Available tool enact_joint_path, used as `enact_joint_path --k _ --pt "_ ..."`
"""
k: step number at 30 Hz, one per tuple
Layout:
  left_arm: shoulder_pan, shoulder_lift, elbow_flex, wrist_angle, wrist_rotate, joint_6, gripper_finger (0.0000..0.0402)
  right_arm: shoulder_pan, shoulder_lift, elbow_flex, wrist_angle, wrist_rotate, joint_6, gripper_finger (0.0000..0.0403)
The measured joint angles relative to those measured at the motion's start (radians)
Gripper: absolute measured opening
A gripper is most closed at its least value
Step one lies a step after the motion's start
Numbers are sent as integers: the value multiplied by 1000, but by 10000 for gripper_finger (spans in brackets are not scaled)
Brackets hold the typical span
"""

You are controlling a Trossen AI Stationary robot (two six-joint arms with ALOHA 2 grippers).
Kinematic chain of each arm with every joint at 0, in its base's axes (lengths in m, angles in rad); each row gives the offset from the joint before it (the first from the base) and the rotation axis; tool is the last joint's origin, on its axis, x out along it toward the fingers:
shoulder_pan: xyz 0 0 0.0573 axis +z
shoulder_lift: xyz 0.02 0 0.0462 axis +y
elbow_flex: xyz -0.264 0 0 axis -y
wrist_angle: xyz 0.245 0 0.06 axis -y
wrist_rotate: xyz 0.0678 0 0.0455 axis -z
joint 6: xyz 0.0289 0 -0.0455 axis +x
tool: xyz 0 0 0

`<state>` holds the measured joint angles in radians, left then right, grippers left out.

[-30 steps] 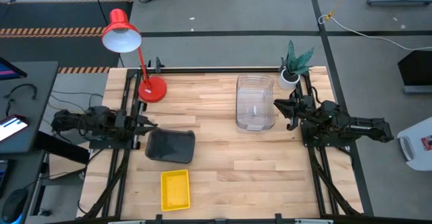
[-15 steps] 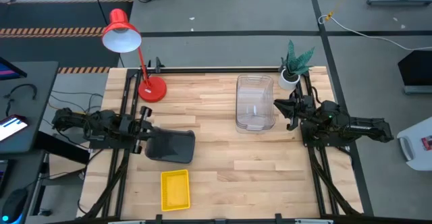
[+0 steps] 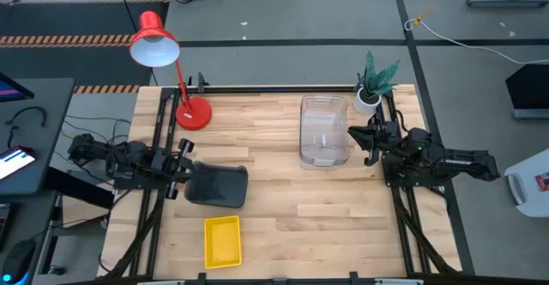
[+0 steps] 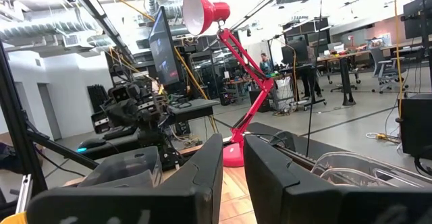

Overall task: Stack baskets by color
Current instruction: Return to Home Position

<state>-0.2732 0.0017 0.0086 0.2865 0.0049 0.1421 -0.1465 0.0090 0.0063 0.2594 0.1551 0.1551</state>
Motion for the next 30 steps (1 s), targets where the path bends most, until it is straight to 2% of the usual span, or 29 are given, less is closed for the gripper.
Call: enact_joint_path --k 30 --pt "-5 5 0 -6 -1 0 25 0 0 0 0 0 0 66"
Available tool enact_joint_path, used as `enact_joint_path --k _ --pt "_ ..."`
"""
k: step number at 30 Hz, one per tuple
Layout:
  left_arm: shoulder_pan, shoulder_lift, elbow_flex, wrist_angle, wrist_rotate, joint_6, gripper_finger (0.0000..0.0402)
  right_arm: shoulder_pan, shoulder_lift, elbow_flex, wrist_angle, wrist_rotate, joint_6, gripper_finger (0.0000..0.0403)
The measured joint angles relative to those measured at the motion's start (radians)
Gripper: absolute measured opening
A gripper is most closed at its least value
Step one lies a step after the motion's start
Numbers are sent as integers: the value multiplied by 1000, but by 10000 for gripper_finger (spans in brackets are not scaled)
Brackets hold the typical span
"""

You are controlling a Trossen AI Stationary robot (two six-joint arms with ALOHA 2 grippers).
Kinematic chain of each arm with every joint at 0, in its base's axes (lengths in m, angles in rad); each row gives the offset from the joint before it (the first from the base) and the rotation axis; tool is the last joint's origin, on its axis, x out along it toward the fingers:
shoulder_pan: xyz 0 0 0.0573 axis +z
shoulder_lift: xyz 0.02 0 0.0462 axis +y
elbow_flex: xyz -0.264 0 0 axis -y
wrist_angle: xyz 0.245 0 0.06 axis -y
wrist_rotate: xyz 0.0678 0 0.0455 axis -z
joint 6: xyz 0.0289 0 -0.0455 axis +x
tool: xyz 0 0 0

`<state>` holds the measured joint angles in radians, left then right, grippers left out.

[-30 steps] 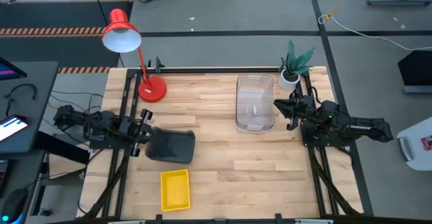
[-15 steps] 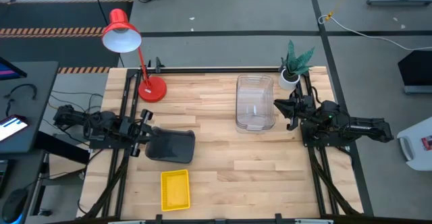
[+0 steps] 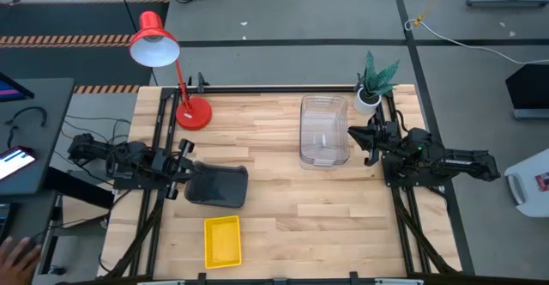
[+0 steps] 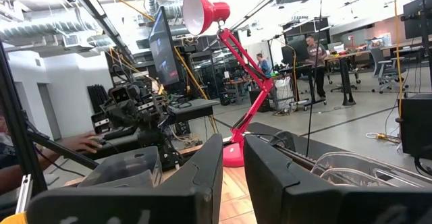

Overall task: Stack baskets by color
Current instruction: Return to Home Position

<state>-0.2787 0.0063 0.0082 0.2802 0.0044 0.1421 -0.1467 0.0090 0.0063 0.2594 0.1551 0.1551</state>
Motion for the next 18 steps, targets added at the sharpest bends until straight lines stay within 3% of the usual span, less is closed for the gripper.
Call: enact_joint_path --k 18 --pt "0 0 0 0 0 0 29 0 0 0 0 0 0 66"
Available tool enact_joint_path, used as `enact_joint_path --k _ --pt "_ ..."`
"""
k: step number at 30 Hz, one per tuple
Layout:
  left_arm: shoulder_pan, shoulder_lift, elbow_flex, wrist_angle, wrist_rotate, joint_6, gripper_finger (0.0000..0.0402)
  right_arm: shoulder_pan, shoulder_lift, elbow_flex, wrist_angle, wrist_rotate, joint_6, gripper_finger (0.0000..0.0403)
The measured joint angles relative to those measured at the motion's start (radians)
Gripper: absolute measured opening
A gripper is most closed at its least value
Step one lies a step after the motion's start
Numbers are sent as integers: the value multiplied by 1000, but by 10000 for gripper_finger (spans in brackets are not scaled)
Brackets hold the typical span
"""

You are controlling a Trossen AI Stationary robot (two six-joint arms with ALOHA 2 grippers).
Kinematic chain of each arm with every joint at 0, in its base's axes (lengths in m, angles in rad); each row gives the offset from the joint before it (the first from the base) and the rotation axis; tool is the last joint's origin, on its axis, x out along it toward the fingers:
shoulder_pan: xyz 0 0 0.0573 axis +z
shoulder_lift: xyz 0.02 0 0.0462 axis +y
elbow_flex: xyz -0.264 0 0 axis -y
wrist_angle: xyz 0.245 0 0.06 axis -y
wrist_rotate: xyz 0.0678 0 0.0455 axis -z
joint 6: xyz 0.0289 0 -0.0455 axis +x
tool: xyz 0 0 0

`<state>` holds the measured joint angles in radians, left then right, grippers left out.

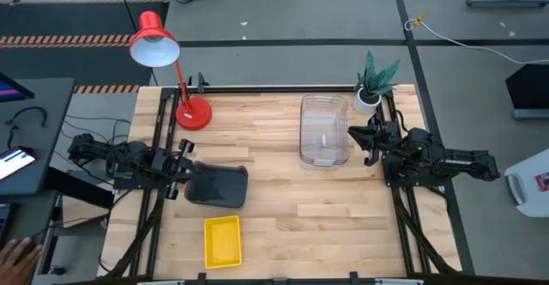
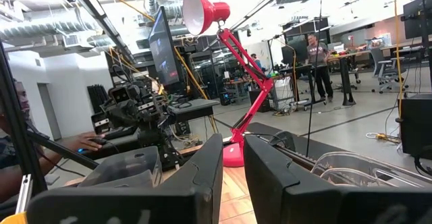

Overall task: Stack baskets by color
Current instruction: Return to Home Position

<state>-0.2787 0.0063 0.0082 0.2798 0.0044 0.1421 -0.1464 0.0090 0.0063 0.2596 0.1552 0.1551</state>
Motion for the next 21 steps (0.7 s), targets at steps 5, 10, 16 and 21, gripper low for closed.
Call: enact_joint_path --k 5,10,16,21 --pt "0 0 0 0 0 0 25 0 0 0 0 0 0 66" --pt "0 0 0 0 0 0 31 0 0 0 0 0 0 66" --pt "0 0 0 0 0 0 36 0 0 0 0 0 0 66" --pt "0 0 0 0 0 0 30 0 0 0 0 0 0 66"
